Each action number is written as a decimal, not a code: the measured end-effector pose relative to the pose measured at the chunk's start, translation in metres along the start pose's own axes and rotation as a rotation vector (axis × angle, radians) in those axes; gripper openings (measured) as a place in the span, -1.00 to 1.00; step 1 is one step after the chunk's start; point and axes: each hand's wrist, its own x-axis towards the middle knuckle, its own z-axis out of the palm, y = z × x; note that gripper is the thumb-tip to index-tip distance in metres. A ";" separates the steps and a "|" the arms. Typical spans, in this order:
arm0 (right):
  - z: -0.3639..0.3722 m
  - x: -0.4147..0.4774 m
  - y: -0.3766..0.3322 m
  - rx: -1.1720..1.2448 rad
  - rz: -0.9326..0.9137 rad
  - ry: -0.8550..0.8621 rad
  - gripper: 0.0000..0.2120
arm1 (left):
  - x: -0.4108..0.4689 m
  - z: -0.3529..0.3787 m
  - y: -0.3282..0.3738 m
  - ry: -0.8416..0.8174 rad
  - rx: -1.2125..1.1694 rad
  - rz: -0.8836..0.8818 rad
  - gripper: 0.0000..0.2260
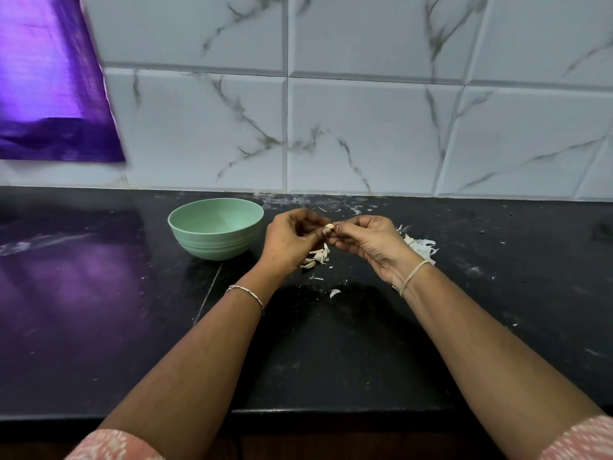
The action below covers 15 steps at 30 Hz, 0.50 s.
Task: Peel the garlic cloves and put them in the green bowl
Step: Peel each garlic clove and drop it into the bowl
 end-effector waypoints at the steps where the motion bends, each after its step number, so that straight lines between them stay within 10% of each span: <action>1: 0.000 0.000 0.000 -0.001 -0.002 0.005 -0.97 | 0.000 0.000 0.000 -0.001 -0.001 -0.004 -0.83; 15: -0.002 -0.001 -0.003 0.018 0.014 -0.008 -0.93 | 0.000 0.000 0.003 -0.028 -0.065 -0.049 -0.89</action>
